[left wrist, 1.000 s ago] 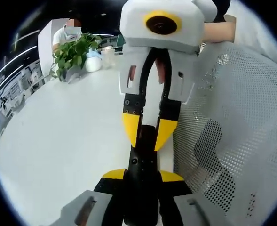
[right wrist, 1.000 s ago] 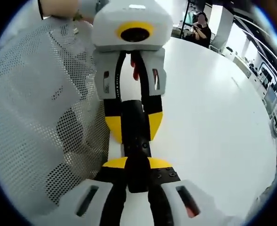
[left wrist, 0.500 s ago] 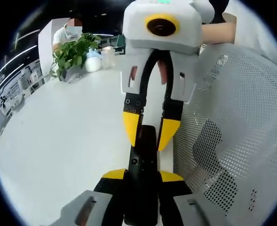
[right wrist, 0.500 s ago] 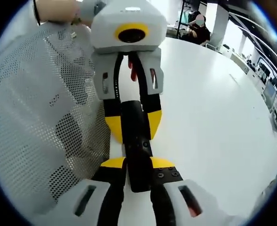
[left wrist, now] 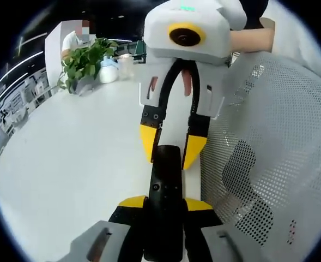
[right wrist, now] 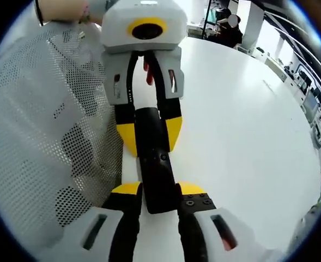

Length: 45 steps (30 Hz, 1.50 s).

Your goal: Press the specified remote control buttons in sequence, fully releasing each button before pressing the next.

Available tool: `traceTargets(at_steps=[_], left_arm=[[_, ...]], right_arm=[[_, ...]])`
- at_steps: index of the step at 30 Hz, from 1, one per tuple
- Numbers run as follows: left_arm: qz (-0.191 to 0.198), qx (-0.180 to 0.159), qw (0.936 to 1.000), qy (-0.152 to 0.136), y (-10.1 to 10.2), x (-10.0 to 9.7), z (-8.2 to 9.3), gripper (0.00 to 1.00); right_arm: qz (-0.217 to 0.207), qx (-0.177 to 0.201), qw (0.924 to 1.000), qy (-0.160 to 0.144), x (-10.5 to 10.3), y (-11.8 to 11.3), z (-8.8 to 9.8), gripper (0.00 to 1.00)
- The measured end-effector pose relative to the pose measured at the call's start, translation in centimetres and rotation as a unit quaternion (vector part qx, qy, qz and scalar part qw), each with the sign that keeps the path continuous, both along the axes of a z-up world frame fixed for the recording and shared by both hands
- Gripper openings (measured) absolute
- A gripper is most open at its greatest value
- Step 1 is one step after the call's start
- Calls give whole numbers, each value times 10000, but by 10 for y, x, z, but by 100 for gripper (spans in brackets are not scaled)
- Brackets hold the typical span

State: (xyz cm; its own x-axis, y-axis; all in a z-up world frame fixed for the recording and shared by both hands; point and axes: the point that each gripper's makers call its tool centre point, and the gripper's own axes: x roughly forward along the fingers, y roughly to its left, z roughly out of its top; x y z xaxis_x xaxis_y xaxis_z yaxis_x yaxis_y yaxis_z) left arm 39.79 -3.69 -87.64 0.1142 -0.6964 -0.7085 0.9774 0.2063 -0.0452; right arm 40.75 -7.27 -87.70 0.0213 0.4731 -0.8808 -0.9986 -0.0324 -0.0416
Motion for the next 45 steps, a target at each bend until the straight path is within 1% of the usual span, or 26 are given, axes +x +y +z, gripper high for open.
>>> traceTargets(at_steps=[2, 4, 8, 14, 17, 19, 21, 23, 24, 26, 27, 28, 29, 31, 33, 34, 35, 36, 37, 38, 41, 45], left_arm=[[-2, -2, 10000, 0, 0, 0, 0, 25], [-4, -1, 10000, -2, 0, 0, 0, 25], [3, -1, 10000, -2, 0, 0, 0, 25], [197, -170, 9995, 159, 0, 1, 1, 25], [280, -205, 9992, 218, -2, 2, 2, 25], [411, -352, 9981, 299, -5, 5, 3, 26], [618, -488, 9958, 465, -7, 7, 4, 26], [696, -522, 9946, 557, -7, 8, 6, 27], [1011, -578, 9900, 791, -7, 7, 6, 27], [1167, -624, 9861, 1001, -8, 7, 8, 29], [1306, -693, 9829, 1101, -10, 10, 9, 33], [1395, -760, 9809, 1125, -11, 12, 12, 40], [1465, -790, 9797, 1115, -12, 13, 14, 45], [1536, -857, 9789, 1039, -12, 18, 20, 51], [1624, -922, 9780, 925, -11, 23, 28, 51], [1704, -1005, 9765, 851, -10, 27, 33, 51], [1774, -1087, 9746, 830, -10, 30, 38, 51], [1917, -1258, 9698, 835, -9, 35, 47, 51], [1983, -1358, 9673, 809, -8, 38, 52, 52], [2065, -1406, 9656, 723, -2, 43, 57, 52], [2220, -1444, 9628, 534, 10, 48, 66, 52], [2270, -1315, 9644, 320, 19, 48, 76, 52]], right_arm=[[42, -132, 9999, -49, 0, -4, -4, 26], [44, -101, 9999, -38, 0, -3, -2, 26], [-22, -121, 9999, 12, 1, -4, -4, 26], [-172, -86, 9996, 187, 2, -5, -8, 26], [-156, -102, 9997, 186, 1, -5, -7, 26], [-179, -101, 9996, 203, 2, -5, -8, 26], [-185, -97, 9995, 217, 3, -5, -8, 25], [-188, -104, 9995, 219, 2, -5, -7, 25], [-183, -104, 9995, 215, 2, -5, -7, 25], [-172, -123, 9996, 205, 2, -5, -6, 25], [-160, -129, 9996, 198, 2, -5, -6, 25], [-159, -130, 9996, 195, 2, -5, -6, 25], [-166, -125, 9996, 197, 2, -5, -6, 25], [-195, -105, 9995, 206, 2, -5, -6, 25], [-191, -112, 9995, 204, 2, -5, -5, 25], [-198, -118, 9995, 209, 2, -5, -5, 25], [-199, -119, 9995, 210, 2, -5, -5, 25], [-199, -118, 9995, 211, 2, -5, -5, 25], [-208, -117, 9995, 216, 2, -5, -4, 25], [-217, -117, 9995, 220, 2, -5, -4, 25], [-219, -119, 9995, 219, 2, -5, -4, 25], [-208, -120, 9995, 217, 2, -5, -4, 25]])
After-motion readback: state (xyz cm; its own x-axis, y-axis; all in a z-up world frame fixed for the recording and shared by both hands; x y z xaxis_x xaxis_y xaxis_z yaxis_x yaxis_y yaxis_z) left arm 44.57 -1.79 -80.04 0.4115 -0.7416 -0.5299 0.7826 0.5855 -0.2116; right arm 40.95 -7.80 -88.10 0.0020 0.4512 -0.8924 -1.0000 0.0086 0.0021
